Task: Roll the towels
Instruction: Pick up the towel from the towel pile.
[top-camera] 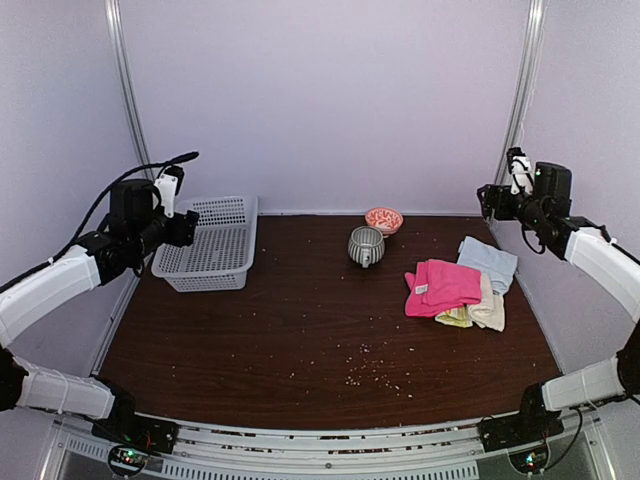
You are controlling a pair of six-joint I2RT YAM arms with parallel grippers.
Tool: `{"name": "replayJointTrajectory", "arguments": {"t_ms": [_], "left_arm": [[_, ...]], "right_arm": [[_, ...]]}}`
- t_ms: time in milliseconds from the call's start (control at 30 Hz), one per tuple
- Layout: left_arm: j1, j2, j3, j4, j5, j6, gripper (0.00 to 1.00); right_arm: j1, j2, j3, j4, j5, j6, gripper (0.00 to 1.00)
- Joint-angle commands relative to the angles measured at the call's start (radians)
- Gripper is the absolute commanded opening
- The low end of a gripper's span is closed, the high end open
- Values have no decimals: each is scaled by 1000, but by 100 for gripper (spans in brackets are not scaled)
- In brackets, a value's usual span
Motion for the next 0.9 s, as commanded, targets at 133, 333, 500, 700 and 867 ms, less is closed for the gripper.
{"name": "replayJointTrajectory", "arguments": {"t_ms": [133,333,500,700,867], "left_arm": [[-157,17,75,-24,228,-23,81],[-360,100,124,-52,360,-58,77],[-506,229,136,-55,421,-93,73],[-590,395,147,-21,450,-174,76],[-605,529,172,14,446,-260,75]], "right_arm": [[-65,-105,-76,-125,-148,-183,97],[-83,-61,32,-393,-263,-390,88],[-54,-6,84,-578,-265,-510,76],[37,50,57,-665,-191,-569,63],[179,120,39,-677,-81,-587,61]]}}
